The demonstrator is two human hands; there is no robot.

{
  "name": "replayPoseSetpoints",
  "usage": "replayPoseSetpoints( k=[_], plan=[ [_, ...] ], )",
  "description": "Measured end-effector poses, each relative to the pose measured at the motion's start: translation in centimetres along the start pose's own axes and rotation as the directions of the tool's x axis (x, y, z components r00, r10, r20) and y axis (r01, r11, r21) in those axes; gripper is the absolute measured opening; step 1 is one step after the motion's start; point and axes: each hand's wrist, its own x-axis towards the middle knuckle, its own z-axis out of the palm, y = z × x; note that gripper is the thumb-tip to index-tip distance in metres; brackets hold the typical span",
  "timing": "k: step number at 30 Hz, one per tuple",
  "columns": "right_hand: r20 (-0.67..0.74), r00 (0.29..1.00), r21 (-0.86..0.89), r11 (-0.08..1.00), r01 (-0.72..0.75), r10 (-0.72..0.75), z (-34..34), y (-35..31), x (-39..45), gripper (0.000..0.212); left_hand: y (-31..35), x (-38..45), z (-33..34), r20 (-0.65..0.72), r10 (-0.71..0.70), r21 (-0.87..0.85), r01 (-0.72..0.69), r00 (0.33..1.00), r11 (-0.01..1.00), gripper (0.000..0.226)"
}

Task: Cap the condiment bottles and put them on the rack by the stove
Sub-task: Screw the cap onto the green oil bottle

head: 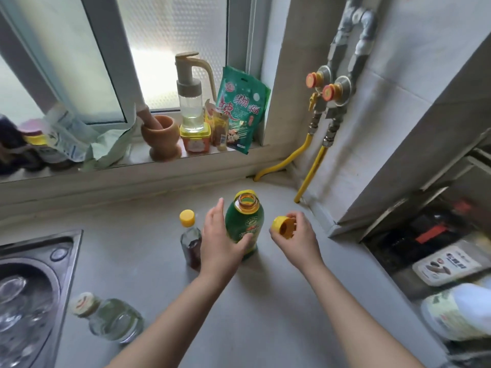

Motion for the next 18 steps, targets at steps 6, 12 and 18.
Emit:
replayPoseSetpoints(
  k=[6, 12, 18],
  plan=[
    [0.001, 0.99, 0.413, 0.902, 0.128, -0.141, -2.3, -7.3, 1.5, 0.06, 0.0, 3.8, 1.0, 0.163, -0.089, -0.04, 0.097, 0.983, 0.994, 0.111],
    [0.16, 0.951, 0.479, 0.863, 0.158, -0.263, -1.7, -9.2, 2.4, 0.045, -0.8, 4.2, 1.1, 0.196, -0.053, -0.081, 0.07, 0.979, 0.994, 0.068],
    [0.335, 0.902, 0.257, 0.947, 0.192, -0.273, -2.8, -8.3, 3.2, 0.046, -0.4, 4.3, 0.3, 0.253, -0.013, -0.068, 0.031, 0.967, 0.997, 0.069]
  ],
)
